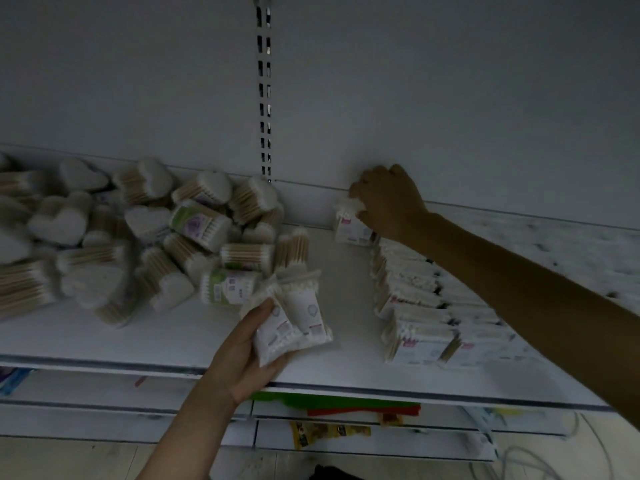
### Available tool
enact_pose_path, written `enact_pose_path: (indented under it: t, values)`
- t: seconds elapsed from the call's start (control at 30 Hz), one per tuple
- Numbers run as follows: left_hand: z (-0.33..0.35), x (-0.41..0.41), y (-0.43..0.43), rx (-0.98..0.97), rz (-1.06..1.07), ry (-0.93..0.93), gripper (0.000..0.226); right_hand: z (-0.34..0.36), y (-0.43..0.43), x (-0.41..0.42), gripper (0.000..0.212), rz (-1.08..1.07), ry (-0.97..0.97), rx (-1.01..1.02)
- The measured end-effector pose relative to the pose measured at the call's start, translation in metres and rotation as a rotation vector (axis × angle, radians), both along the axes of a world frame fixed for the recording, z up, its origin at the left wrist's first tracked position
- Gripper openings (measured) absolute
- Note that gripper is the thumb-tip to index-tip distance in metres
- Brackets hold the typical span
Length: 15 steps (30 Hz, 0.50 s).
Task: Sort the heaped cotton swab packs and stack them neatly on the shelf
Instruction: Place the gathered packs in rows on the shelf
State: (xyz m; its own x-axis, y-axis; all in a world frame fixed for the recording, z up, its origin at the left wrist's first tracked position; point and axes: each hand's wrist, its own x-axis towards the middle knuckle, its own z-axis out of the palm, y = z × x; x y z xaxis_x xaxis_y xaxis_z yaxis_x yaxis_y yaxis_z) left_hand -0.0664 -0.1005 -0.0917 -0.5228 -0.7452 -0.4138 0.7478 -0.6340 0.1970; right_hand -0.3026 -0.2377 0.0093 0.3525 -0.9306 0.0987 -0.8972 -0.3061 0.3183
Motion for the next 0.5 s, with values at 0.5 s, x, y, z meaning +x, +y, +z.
enact_pose_path:
  t: [0.5]
  values:
    - [-0.002,0.0,0.001,-0.046,0.026,-0.06,0.078,0.036,0.053,0.017,0.02,-0.002,-0.561,0.524]
